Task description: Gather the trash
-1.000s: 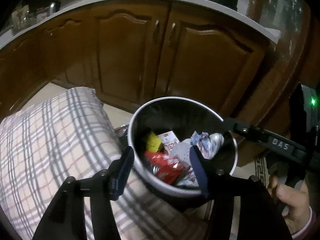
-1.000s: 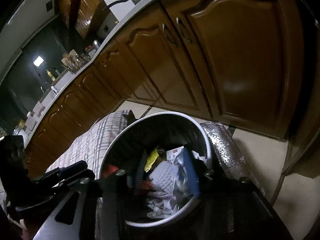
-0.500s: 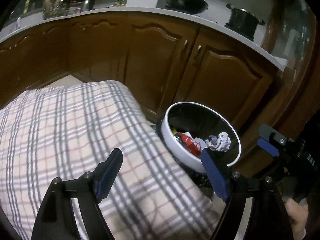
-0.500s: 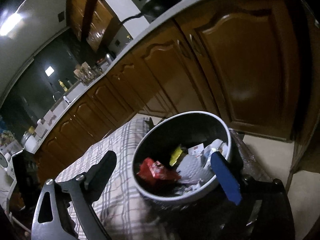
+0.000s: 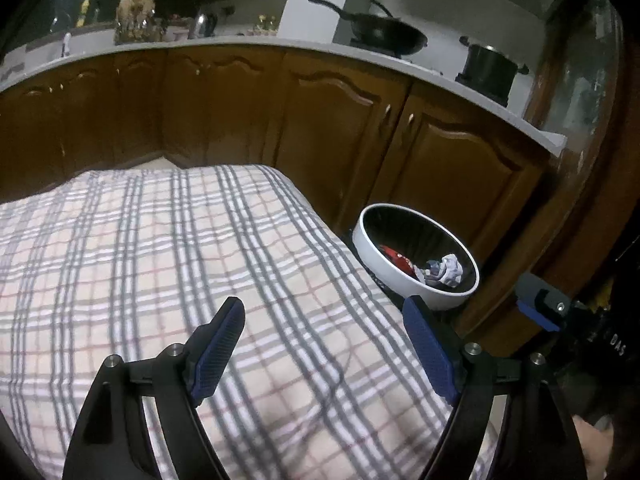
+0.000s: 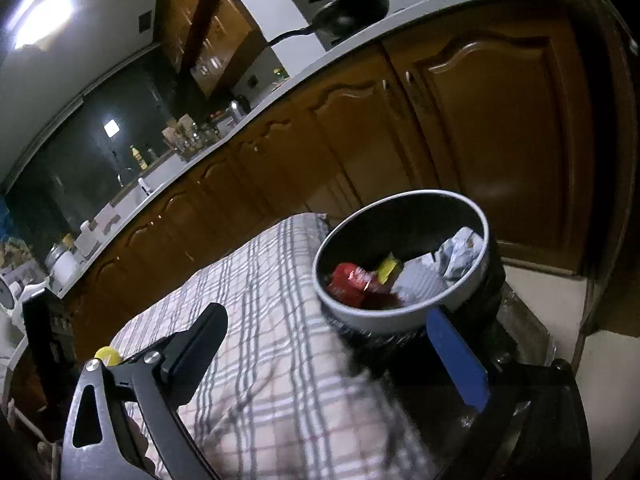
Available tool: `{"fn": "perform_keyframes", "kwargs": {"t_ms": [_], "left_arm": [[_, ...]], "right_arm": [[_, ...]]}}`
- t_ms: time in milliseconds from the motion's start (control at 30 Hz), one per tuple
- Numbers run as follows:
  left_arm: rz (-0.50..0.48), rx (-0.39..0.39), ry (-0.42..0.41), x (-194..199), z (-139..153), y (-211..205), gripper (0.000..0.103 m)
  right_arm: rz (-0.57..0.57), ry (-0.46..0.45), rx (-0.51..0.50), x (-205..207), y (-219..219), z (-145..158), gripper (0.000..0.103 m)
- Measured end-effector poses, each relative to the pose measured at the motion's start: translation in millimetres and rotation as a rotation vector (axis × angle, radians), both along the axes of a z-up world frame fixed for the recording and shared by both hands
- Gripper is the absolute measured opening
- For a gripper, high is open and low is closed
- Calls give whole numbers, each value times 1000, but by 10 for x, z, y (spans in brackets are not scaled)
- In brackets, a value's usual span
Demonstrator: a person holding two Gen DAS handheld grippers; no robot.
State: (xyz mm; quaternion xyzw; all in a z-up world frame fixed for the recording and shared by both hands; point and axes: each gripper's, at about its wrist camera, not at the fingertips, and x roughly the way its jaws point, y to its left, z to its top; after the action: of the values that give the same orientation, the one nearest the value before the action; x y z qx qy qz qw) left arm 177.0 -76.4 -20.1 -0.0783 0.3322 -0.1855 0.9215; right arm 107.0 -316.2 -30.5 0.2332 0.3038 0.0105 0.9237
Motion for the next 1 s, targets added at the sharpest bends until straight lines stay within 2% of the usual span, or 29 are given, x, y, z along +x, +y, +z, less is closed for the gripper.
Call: {"fn": "perform_keyframes", "kwargs": {"t_ms": [133, 233, 267, 367, 467, 700, 1000], "left_arm": [[26, 0, -59, -286, 84, 155, 87], [68, 10, -145, -545, 182, 276, 99], [83, 18, -176, -627, 202, 309, 102], [129, 65, -270, -858, 260, 362, 102], [156, 104, -313, -1022, 248, 387, 102], [196, 144, -337, -1194, 128, 398, 102], [213, 165, -349, -1125, 3, 316, 102]], "right_arm": [[5, -13, -45, -133, 202, 74, 102], [-11, -35, -122, -240, 339, 180, 102], [-28, -61, -180, -295, 412, 251, 103], [-66, -185, -334, -485, 622, 432, 103], [-77, -251, -407, -560, 733, 483, 103], [-90, -274, -393, -528, 721, 345, 103], [-95, -287, -425, -575, 801, 223, 103]]}}
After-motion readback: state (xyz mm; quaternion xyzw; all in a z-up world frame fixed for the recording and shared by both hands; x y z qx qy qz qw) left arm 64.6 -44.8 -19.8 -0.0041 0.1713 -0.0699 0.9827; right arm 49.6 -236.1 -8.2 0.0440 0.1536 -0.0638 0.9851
